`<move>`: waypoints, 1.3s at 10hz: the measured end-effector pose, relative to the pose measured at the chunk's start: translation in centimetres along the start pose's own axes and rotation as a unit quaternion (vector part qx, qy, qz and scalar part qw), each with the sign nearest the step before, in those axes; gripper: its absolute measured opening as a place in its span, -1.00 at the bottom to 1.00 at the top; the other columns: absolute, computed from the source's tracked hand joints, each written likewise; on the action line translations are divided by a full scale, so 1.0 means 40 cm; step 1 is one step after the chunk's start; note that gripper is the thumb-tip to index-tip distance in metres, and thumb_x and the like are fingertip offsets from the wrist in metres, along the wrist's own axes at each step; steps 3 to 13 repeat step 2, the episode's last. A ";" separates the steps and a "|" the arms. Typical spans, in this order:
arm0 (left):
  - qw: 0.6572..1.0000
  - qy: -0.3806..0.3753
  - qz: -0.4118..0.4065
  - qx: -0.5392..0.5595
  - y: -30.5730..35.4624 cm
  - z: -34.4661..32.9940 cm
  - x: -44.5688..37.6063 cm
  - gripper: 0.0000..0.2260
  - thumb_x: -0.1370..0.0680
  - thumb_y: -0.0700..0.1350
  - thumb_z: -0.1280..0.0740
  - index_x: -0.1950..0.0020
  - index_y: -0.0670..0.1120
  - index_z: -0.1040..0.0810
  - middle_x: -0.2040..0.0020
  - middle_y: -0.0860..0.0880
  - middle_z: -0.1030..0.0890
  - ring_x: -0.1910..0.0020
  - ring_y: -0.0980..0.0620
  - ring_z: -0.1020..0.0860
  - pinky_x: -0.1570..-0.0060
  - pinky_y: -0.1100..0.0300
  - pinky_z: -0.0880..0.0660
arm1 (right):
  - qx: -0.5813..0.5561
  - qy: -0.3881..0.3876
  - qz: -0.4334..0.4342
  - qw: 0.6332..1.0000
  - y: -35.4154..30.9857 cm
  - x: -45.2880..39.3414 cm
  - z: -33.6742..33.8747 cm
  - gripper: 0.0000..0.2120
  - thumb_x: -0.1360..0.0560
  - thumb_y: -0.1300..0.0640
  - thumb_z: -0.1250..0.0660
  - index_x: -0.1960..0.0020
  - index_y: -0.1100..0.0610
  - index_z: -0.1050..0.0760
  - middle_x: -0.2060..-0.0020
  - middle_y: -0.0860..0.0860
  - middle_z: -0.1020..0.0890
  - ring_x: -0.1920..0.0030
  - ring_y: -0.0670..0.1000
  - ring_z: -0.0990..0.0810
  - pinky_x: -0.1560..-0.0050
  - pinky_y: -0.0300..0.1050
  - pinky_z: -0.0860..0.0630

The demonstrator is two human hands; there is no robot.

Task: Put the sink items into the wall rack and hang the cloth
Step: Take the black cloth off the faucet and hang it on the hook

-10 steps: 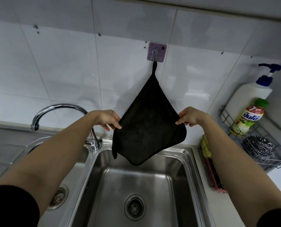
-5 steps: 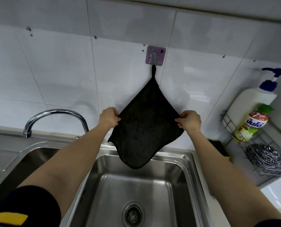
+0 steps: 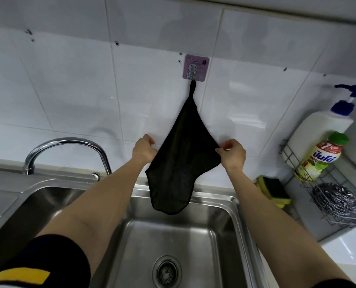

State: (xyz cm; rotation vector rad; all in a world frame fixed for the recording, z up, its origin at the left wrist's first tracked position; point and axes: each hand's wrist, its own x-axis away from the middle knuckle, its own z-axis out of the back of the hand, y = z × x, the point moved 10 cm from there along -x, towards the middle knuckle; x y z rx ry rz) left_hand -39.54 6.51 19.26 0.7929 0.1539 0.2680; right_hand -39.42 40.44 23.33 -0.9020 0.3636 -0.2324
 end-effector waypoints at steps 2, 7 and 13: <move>0.998 -0.037 -0.037 -0.044 0.044 0.003 0.027 -0.63 -0.50 -0.16 -0.37 -0.28 -0.16 -0.42 -0.26 -0.18 -0.48 -0.17 -0.16 -0.52 -0.12 0.08 -0.45 | 0.010 -0.042 0.020 0.999 -0.025 0.020 -0.015 -0.76 -0.46 0.13 -0.44 -0.10 0.14 -0.56 -0.09 0.07 -0.64 -0.08 0.09 -0.61 -0.05 -0.09 -0.50; 0.998 -0.037 -0.037 -0.044 0.044 0.003 0.027 -0.63 -0.50 -0.16 -0.37 -0.28 -0.16 -0.42 -0.26 -0.18 -0.48 -0.17 -0.16 -0.52 -0.12 0.08 -0.45 | 0.010 -0.042 0.020 0.999 -0.025 0.020 -0.015 -0.76 -0.46 0.13 -0.44 -0.10 0.14 -0.56 -0.09 0.07 -0.64 -0.08 0.09 -0.61 -0.05 -0.09 -0.50; 0.998 -0.037 -0.037 -0.044 0.044 0.003 0.027 -0.63 -0.50 -0.16 -0.37 -0.28 -0.16 -0.42 -0.26 -0.18 -0.48 -0.17 -0.16 -0.52 -0.12 0.08 -0.45 | 0.010 -0.042 0.020 0.999 -0.025 0.020 -0.015 -0.76 -0.46 0.13 -0.44 -0.10 0.14 -0.56 -0.09 0.07 -0.64 -0.08 0.09 -0.61 -0.05 -0.09 -0.50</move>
